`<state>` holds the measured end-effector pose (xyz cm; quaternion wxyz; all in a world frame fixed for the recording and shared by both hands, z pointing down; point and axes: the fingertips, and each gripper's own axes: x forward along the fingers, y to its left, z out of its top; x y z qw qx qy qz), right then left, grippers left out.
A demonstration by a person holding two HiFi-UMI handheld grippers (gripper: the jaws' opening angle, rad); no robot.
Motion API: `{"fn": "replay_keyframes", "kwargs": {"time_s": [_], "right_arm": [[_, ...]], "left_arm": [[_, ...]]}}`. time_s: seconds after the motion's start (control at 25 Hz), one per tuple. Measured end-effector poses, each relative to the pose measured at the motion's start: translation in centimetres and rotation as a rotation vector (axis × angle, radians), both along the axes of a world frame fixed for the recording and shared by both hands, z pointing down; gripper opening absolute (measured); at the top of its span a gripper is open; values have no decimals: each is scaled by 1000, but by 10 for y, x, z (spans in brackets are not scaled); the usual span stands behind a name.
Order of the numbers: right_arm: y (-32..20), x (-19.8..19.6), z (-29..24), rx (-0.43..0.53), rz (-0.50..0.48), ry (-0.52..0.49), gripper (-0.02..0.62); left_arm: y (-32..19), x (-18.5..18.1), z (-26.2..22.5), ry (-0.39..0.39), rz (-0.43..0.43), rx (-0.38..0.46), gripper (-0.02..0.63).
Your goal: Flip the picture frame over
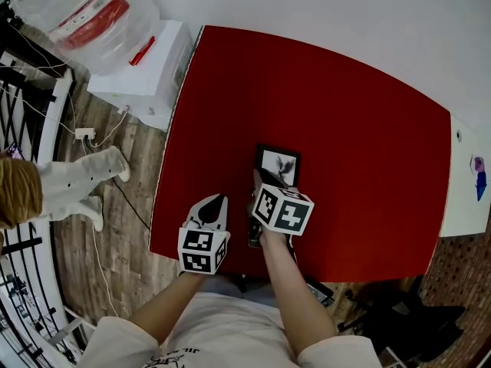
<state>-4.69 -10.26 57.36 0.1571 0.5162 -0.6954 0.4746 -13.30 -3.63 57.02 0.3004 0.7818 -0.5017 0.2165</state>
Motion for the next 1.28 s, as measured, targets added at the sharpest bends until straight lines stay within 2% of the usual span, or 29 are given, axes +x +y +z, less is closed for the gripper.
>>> {"fn": "replay_keyframes", "kwargs": {"time_s": [0.32, 0.48, 0.84, 1.12, 1.28], "right_arm": [[3, -5, -31, 37, 5, -307, 65], [8, 1, -41, 46, 20, -419, 64], [-3, 25, -62, 116, 72, -751, 66], [-5, 47, -57, 96, 138, -956, 64], [-2, 51, -56, 105, 129, -974, 66]], "left_arm": [[4, 13, 3, 8, 16, -8, 6], [5, 21, 2, 11, 29, -4, 6], [8, 30, 2, 11, 52, 1, 6], [12, 43, 5, 1, 84, -4, 6], [13, 51, 7, 8, 106, -9, 6]]}}
